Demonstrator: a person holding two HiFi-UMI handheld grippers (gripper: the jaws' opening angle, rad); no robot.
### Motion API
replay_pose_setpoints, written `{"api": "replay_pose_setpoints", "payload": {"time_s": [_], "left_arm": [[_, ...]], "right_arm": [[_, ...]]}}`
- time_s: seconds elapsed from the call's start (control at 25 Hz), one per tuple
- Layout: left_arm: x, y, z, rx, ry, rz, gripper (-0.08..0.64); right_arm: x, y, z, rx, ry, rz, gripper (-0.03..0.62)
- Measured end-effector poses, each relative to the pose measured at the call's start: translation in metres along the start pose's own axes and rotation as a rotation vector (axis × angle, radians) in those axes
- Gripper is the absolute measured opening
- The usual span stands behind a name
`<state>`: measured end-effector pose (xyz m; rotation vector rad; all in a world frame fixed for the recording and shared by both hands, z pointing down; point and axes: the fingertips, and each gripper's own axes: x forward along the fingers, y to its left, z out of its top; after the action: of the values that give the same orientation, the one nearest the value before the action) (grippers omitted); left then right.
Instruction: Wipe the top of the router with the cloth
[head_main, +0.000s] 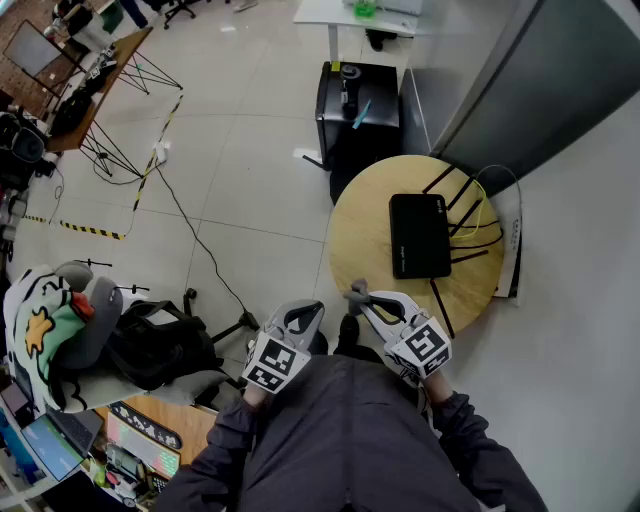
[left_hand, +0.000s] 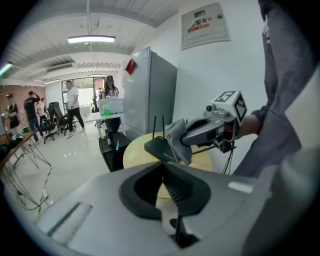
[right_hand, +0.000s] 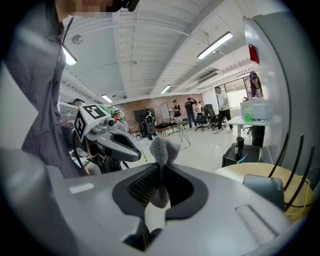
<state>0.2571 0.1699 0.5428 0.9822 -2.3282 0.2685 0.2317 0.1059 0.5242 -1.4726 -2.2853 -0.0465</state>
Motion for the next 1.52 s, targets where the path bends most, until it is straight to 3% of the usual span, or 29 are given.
{"api": "replay_pose_setpoints", "payload": {"time_s": [0.48,0.8,1.16,1.32,1.52], "left_arm": [[0.028,0.064,0.011,-0.005,0.014,-0.056,0.002],[0.017,0.166,0.02,0.028,-0.035,-0.103,0.002],[0.011,0.272,0.015,-0.018,-0.052,-0.085,0.002],[0.042,0.279,0.026,-0.005,-0.038,-0.156,0.002],[0.083,0.277,0.048,0.086,-0.009,-0.28,0.002]], "right_arm": [[0.043,-0.056,0.021,0.018,0.027,-0.07,0.028],[0.134,-0.09,0.064,0.019,0.082,-0.123,0.028],[0.218,-0.125,0.11,-0.005,0.089,-0.131,0.028],[0.21,-0.15,0.103,0.037,0.097,-0.187,0.028],[0.194,-0.18,0.1,0.088,0.067,-0.291,0.028]]}}
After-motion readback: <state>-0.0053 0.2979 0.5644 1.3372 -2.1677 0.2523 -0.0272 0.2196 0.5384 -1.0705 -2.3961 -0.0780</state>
